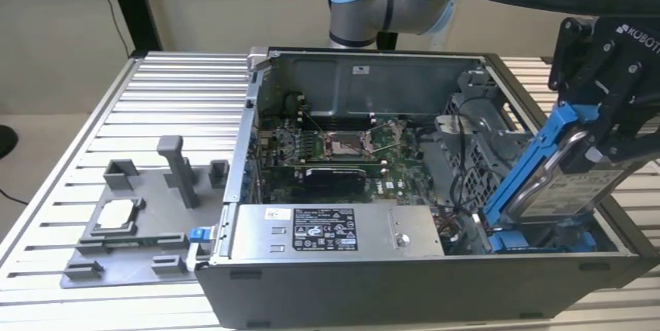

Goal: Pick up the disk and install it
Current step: 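Pick up the disk, then insert the disk into the insertion slot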

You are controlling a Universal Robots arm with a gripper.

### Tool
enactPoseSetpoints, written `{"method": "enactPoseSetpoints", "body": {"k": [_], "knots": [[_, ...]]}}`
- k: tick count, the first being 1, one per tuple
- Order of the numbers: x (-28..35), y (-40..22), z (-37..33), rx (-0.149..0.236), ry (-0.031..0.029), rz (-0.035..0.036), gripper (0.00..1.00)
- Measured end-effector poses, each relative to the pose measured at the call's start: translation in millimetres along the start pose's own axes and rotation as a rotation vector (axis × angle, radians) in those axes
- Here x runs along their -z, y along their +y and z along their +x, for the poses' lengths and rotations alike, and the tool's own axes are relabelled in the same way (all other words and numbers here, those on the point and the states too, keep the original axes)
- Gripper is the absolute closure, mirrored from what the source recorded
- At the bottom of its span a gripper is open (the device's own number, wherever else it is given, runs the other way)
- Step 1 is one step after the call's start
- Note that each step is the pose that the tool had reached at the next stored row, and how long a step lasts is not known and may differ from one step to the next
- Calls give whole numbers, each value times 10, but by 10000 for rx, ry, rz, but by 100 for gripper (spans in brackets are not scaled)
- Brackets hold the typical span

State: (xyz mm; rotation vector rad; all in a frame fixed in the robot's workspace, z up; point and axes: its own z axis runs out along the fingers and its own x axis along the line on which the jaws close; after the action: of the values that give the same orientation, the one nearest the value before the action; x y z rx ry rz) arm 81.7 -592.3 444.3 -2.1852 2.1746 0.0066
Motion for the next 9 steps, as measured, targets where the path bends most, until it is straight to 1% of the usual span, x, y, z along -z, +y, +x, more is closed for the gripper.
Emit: {"method": "enactPoseSetpoints", "body": {"k": [6, 9], "knots": [[-48, -12, -17, 1, 1, 1, 100], [-66, -23, -36, 1, 1, 1, 100]]}}
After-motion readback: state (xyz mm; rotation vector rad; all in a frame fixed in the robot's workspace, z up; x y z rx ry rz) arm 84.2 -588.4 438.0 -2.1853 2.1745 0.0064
